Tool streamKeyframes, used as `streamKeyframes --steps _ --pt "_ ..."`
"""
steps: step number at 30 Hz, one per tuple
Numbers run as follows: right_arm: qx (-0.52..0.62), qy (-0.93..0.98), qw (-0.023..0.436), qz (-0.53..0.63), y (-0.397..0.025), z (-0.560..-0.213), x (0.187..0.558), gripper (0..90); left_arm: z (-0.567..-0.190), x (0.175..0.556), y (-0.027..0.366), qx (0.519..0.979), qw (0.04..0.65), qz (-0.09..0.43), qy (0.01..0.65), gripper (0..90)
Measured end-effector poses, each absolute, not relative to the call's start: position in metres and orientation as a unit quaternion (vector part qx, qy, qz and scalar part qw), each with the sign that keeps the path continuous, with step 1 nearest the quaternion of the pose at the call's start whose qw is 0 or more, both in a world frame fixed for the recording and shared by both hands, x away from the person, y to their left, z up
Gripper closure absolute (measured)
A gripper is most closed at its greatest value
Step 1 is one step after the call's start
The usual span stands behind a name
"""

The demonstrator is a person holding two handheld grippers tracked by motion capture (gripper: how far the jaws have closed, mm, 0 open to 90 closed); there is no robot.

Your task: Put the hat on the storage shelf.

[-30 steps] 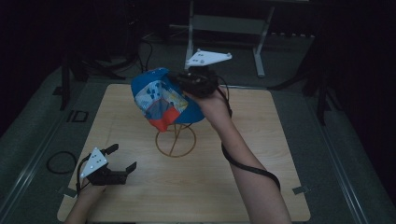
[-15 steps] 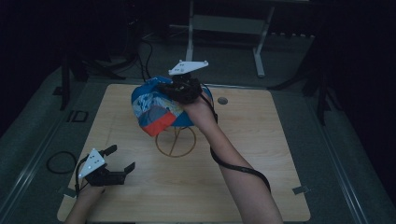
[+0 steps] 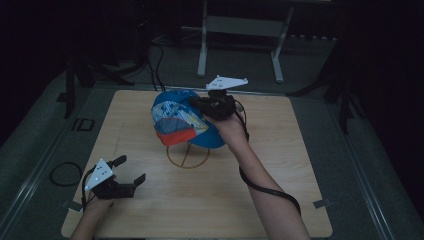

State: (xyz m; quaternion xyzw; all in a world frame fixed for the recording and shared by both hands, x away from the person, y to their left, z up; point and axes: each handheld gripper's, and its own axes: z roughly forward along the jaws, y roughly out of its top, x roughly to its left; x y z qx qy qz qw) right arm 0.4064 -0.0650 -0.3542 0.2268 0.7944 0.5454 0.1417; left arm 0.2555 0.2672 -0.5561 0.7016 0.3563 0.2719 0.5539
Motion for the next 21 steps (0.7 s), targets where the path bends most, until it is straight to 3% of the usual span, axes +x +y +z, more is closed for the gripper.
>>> streamKeyframes --steps 19,21 --pt "0.248 0.785 0.132 0.553 -0.104 -0.384 0.397 90.0 -0.558 0.254 0.272 0.695 0.560 0.271 0.362 2.8" --pt "0.251 0.783 0.132 0.553 -0.107 -0.386 0.396 89.9 -0.558 0.254 0.272 0.696 0.557 0.272 0.363 6.2"
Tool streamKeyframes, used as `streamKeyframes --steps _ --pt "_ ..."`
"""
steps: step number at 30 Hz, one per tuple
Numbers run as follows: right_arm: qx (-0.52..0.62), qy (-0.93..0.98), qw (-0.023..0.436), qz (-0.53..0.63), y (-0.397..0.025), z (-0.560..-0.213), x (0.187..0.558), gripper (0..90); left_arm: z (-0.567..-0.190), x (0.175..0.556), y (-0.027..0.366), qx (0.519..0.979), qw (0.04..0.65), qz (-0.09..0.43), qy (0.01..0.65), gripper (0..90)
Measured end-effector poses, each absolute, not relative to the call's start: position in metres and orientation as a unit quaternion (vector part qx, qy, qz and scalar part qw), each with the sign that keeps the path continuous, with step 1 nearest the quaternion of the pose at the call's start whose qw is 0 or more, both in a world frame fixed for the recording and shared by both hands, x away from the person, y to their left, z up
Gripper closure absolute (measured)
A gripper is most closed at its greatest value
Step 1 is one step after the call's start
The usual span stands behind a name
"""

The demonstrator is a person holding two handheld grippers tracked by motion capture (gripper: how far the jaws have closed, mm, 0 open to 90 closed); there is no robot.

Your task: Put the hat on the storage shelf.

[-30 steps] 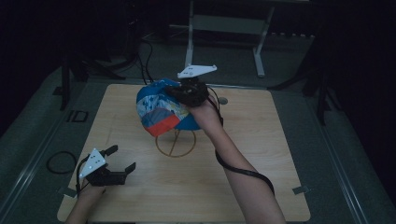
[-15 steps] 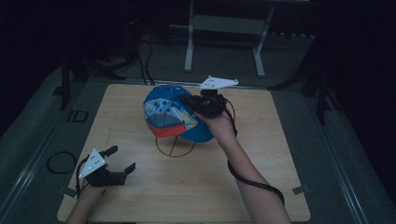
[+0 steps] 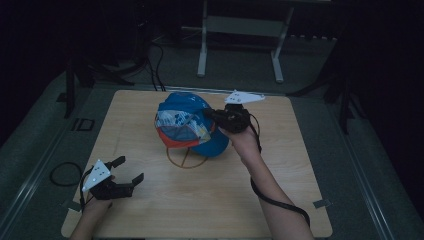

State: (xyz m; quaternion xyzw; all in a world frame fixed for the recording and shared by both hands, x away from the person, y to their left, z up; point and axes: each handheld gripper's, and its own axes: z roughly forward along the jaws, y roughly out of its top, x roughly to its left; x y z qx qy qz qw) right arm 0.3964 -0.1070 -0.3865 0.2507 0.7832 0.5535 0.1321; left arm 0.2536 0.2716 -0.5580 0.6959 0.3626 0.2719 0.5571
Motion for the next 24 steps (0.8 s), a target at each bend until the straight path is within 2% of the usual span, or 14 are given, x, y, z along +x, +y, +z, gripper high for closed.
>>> streamKeyframes --steps 4,5,8,9,11,15,22,24 --pt "0.254 0.779 0.126 0.559 -0.1096 -0.3916 0.3958 84.1 -0.5578 0.2533 0.2700 0.699 0.557 0.273 0.357 6.2" --pt "0.253 0.778 0.126 0.562 -0.1098 -0.3932 0.3956 80.2 -0.5578 0.2533 0.2700 0.697 0.559 0.272 0.357 6.2" --pt "0.253 0.778 0.127 0.561 -0.1094 -0.3941 0.3951 77.5 -0.5579 0.2533 0.2696 0.697 0.560 0.272 0.358 5.8" --pt "0.252 0.777 0.126 0.564 -0.1095 -0.3947 0.3947 72.7 -0.5581 0.2534 0.2697 0.696 0.559 0.271 0.359 4.4" --pt "0.251 0.776 0.128 0.564 -0.1096 -0.3946 0.3940 70.1 -0.5587 0.2540 0.2701 0.696 0.560 0.266 0.363 3.9" --pt "0.246 0.775 0.136 0.565 -0.1097 -0.3950 0.3919 51.6 -0.5595 0.2542 0.2711 0.695 0.559 0.264 0.368 2.9" --pt "0.245 0.775 0.135 0.567 -0.1142 -0.3961 0.3906 34.1 -0.5605 0.2539 0.2695 0.695 0.559 0.261 0.368 2.9" --pt "0.245 0.775 0.129 0.568 -0.1150 -0.3967 0.3901 32.0 -0.5608 0.2539 0.2688 0.696 0.559 0.260 0.368 2.8"
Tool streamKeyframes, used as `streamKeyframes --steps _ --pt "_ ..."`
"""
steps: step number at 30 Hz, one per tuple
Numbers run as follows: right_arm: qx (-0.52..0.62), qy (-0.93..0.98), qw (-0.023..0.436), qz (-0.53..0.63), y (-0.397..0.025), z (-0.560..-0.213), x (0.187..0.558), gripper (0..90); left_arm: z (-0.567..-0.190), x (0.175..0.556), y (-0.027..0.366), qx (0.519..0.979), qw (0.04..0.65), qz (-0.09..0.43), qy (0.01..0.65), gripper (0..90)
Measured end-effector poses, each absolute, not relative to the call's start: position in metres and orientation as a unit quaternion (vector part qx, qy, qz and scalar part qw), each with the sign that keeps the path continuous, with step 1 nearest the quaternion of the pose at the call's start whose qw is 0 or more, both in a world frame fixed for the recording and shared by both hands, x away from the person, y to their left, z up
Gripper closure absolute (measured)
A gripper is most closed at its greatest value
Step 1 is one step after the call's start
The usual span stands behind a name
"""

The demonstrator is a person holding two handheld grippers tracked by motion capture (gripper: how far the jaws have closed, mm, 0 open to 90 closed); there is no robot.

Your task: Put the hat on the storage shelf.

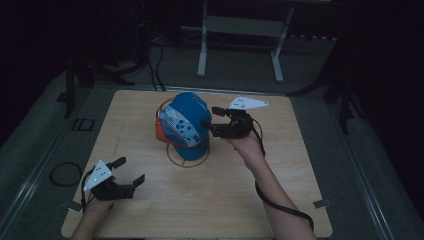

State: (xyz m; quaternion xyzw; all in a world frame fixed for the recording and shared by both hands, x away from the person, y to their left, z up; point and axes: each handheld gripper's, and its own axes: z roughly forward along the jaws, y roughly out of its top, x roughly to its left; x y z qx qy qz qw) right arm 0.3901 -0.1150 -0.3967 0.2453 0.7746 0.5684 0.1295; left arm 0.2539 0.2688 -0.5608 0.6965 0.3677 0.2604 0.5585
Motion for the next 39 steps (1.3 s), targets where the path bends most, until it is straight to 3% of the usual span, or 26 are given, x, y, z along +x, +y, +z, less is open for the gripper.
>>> streamKeyframes --steps 3,4,10,39 --pt "0.242 0.774 0.123 0.571 -0.118 -0.399 0.388 25.9 -0.561 0.254 0.268 0.695 0.554 0.268 0.372 2.4" --pt "0.235 0.779 0.122 0.568 -0.119 -0.402 0.386 18.8 -0.561 0.254 0.268 0.693 0.551 0.275 0.374 1.9" --pt "0.218 0.788 0.117 0.563 -0.123 -0.411 0.381 14.1 -0.559 0.253 0.271 0.678 0.555 0.287 0.388 1.9" --pt "0.235 0.811 0.101 0.527 -0.166 -0.491 0.361 14.7 -0.565 0.252 0.265 0.698 0.546 0.273 0.373 1.9"
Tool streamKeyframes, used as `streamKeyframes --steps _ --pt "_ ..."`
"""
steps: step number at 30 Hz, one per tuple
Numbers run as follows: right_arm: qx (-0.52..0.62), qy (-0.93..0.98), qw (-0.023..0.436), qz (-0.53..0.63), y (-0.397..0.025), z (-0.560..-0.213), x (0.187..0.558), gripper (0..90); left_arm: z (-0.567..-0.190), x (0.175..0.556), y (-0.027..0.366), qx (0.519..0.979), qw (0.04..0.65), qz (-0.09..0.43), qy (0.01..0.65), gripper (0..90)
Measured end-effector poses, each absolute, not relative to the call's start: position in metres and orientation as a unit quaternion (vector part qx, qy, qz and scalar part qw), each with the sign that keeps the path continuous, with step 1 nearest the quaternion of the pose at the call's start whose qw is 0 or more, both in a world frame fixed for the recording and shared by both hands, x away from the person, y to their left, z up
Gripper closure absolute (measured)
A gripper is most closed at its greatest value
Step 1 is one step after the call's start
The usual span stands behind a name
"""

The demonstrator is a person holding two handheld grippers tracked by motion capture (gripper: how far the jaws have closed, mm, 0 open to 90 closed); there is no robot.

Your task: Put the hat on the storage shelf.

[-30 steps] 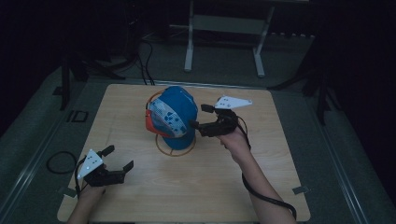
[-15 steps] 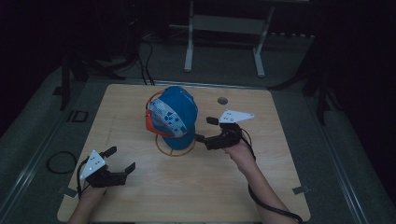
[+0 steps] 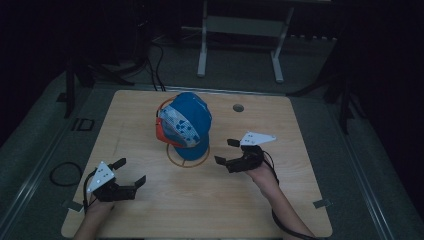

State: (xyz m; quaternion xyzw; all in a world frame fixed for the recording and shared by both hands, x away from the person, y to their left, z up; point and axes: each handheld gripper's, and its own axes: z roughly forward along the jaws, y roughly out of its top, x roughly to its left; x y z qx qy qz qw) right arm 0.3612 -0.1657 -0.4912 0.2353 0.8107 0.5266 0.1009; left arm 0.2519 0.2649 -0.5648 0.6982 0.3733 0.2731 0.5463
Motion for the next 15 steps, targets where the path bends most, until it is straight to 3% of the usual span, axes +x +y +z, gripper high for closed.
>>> streamKeyframes --steps 15 --pt "0.253 0.826 0.075 0.497 -0.190 -0.542 0.349 14.8 -0.566 0.252 0.265 0.699 0.547 0.271 0.372 2.0"
